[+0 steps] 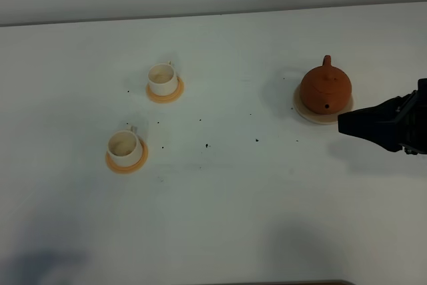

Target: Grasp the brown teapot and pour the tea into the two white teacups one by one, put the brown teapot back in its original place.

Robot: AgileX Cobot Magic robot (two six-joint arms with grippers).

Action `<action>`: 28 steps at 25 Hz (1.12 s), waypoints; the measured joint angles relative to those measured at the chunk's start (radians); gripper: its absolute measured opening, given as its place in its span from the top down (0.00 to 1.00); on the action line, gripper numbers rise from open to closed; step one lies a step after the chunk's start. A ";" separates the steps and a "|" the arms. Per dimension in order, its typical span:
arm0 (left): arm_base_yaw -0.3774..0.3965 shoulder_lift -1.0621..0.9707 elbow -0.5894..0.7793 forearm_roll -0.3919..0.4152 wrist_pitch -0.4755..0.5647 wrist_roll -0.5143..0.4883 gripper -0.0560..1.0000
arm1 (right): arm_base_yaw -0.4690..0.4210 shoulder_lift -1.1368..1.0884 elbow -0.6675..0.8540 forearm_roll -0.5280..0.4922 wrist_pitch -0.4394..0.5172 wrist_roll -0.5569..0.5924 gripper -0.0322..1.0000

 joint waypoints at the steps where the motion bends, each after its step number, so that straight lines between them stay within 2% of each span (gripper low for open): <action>1: 0.000 0.000 0.000 0.000 0.000 0.000 0.58 | 0.000 0.000 0.000 0.005 -0.008 -0.001 0.74; 8: 0.000 0.000 0.000 0.000 0.000 0.000 0.58 | 0.000 0.002 -0.015 0.108 -0.092 -0.079 0.74; 13: 0.000 0.000 0.000 0.000 0.000 0.000 0.58 | 0.000 0.060 -0.136 0.067 -0.109 -0.072 0.74; 20: 0.000 0.000 0.000 0.000 0.000 0.000 0.59 | 0.007 0.275 -0.422 -0.168 -0.115 0.107 0.74; 24: 0.000 0.000 0.000 0.000 0.000 0.000 0.59 | 0.068 0.440 -0.610 -0.362 -0.108 0.227 0.72; 28: 0.000 0.000 0.000 0.000 0.000 0.000 0.59 | 0.156 0.594 -0.802 -0.606 -0.093 0.372 0.67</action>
